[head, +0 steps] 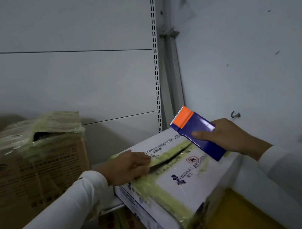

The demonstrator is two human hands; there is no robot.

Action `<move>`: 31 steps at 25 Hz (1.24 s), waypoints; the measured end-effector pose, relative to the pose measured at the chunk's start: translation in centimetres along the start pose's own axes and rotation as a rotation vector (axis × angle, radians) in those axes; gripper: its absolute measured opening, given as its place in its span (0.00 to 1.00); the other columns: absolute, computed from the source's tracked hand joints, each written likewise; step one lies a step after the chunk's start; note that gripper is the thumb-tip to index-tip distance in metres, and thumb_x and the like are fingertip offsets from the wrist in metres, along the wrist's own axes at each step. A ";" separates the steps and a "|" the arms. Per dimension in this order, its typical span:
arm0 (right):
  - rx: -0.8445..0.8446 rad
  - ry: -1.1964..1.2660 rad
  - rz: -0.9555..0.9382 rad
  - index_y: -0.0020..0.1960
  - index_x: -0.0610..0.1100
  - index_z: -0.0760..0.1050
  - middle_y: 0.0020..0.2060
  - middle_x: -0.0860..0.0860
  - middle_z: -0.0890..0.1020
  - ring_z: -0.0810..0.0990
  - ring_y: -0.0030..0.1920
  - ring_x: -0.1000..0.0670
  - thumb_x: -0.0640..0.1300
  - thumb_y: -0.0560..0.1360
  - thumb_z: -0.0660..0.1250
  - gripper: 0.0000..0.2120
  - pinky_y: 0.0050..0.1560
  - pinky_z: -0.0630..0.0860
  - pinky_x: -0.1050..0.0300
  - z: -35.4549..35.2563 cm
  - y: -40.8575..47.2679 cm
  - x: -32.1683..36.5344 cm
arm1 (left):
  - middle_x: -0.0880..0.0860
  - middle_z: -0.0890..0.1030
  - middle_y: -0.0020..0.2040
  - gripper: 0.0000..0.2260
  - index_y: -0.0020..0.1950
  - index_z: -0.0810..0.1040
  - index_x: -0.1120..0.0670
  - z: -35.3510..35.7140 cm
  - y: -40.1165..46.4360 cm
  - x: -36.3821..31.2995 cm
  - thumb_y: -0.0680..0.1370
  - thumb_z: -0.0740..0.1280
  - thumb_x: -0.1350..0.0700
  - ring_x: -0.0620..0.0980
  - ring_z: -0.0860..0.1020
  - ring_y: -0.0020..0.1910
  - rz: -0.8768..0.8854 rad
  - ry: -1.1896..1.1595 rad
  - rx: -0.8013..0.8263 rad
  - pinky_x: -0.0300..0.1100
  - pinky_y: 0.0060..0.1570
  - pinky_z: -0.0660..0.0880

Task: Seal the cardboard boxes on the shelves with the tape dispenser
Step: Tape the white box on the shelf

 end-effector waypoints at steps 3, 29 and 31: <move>0.023 -0.002 0.011 0.46 0.46 0.79 0.38 0.51 0.85 0.84 0.37 0.50 0.56 0.72 0.73 0.13 0.35 0.77 0.61 0.8 0.3 -0.3 | 0.51 0.69 0.72 0.17 0.68 0.74 0.52 -0.7 0.5 2.3 0.81 0.59 0.48 0.49 0.63 0.73 -0.116 0.098 -0.104 0.36 0.71 0.52; 0.127 0.127 -0.025 0.38 0.50 0.81 0.33 0.53 0.86 0.84 0.30 0.55 0.54 0.72 0.74 0.10 0.28 0.73 0.68 1.6 2.1 -1.7 | 0.58 0.49 0.78 0.21 0.76 0.58 0.53 1.0 7.0 9.6 0.82 0.54 0.54 0.64 0.45 0.76 -0.475 0.464 0.075 0.56 0.73 0.52; 0.148 0.113 -0.050 0.36 0.51 0.80 0.32 0.53 0.86 0.83 0.29 0.56 0.53 0.73 0.73 0.10 0.27 0.72 0.69 1.6 2.1 -1.5 | 0.57 0.54 0.77 0.20 0.74 0.62 0.53 0.3 6.7 9.0 0.82 0.55 0.51 0.61 0.49 0.76 -0.475 0.351 -0.042 0.54 0.73 0.55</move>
Point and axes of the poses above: each hand's wrist, its own y-axis towards the middle knuckle, its own z-axis out of the palm, x = y × z, the point moved 7 cm from there along y, towards the middle knuckle
